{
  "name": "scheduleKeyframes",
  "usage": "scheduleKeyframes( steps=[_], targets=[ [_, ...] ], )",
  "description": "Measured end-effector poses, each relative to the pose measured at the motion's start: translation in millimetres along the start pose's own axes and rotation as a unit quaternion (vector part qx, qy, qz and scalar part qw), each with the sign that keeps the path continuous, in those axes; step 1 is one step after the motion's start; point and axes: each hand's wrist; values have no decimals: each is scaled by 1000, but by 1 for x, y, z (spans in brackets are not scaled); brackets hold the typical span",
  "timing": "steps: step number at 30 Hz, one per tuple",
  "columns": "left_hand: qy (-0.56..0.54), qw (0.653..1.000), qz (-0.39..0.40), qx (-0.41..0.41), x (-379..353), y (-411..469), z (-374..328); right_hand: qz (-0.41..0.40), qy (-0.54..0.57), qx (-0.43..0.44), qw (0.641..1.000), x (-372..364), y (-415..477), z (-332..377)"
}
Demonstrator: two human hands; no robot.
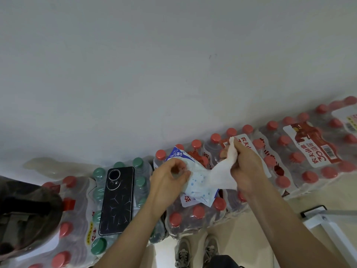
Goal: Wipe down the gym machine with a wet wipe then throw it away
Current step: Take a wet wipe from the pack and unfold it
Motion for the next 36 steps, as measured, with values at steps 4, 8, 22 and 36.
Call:
scheduleKeyframes(
  steps=[4,8,22,36],
  targets=[
    [206,958,0,-198,-7,-12,4,10,-49,32,998,9,0,4],
    [272,904,41,-327,-10,-19,16,77,-153,103,980,8,-16,15],
    [-437,842,221,228,7,-1,-59,147,-53,71,985,-7,-36,-6],
    [-601,779,43,176,38,8,-71,-99,-553,528,637,16,-57,-14]
  ],
)
Point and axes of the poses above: each hand's wrist, its own y-axis towards the middle knuckle, its own x-axis out of the back of the hand, z = x × y, and after that the axes turned 5 degrees about -z, right-handed
